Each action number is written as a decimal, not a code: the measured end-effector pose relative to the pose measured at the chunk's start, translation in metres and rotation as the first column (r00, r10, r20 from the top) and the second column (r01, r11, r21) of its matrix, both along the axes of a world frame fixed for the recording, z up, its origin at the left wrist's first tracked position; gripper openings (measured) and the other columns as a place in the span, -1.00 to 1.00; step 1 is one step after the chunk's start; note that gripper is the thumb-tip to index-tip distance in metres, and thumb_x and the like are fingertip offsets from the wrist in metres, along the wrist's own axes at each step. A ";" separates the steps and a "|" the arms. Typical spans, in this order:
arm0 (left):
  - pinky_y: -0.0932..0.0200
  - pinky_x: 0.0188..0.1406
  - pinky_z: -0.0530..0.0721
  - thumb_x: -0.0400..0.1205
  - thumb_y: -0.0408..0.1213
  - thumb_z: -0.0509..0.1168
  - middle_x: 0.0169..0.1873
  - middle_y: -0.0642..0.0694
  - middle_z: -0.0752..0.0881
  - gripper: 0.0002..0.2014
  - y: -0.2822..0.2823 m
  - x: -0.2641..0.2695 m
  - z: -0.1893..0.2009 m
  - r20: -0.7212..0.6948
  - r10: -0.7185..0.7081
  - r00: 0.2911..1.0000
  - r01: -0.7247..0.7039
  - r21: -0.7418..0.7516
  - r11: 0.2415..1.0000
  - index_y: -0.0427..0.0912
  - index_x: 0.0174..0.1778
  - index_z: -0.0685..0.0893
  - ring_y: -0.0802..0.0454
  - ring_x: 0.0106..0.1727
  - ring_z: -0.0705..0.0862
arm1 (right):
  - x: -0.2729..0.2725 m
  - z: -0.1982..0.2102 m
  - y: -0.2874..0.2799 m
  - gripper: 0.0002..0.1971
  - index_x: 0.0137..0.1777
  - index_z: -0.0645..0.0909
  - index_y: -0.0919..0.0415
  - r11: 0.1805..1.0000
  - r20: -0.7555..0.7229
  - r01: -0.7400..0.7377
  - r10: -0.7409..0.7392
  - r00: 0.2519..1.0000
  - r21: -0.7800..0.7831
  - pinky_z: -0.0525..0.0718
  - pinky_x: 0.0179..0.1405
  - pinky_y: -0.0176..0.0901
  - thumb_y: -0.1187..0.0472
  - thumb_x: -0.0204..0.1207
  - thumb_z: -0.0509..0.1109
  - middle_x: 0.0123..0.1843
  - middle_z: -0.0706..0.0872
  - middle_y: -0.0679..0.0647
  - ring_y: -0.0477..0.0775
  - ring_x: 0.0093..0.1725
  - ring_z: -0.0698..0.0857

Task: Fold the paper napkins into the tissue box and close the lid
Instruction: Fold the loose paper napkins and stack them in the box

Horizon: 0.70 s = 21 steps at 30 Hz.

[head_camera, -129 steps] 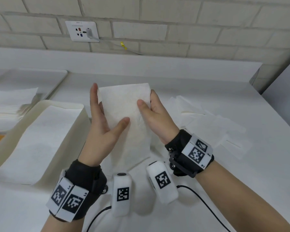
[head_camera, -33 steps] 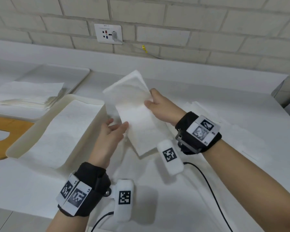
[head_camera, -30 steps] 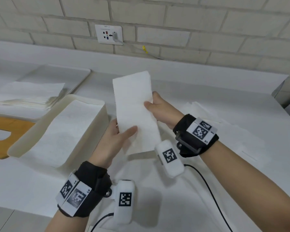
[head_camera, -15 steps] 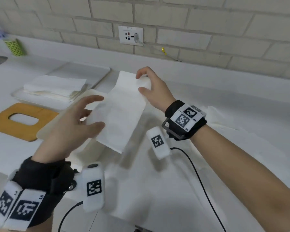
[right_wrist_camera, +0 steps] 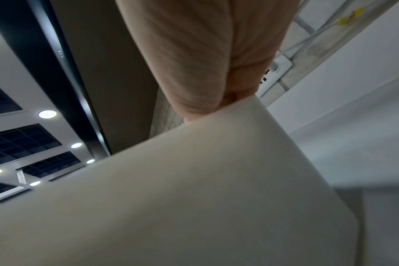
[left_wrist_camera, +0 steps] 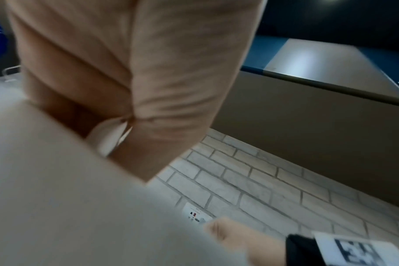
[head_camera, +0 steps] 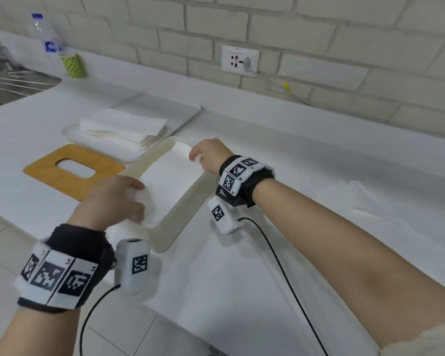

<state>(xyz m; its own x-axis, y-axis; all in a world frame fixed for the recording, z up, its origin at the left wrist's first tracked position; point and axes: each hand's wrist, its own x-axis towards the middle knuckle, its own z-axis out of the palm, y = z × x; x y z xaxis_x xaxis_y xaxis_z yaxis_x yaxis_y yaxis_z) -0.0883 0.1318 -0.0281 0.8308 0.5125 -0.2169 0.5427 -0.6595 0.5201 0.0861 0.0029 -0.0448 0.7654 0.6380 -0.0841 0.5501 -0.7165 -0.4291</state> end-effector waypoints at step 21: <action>0.20 0.23 0.39 0.77 -0.19 -0.04 0.41 -0.02 0.56 -0.55 -0.031 0.009 0.010 -0.398 -0.327 0.857 0.485 0.407 0.775 0.17 0.60 0.27 -0.03 0.38 0.52 | -0.002 0.011 0.008 -0.55 0.47 0.40 0.23 0.856 -0.018 -0.295 0.318 0.948 -0.425 0.44 0.38 0.06 0.40 0.60 0.00 0.42 0.51 0.25 0.26 0.39 0.46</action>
<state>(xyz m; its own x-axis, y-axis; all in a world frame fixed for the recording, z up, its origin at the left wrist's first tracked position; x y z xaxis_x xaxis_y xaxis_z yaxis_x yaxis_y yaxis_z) -0.0794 0.1011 -0.0179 0.9223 0.2427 -0.3007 0.2368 -0.9699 -0.0565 0.0838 0.0114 -0.0342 0.5475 0.7549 -0.3611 0.7840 -0.6136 -0.0940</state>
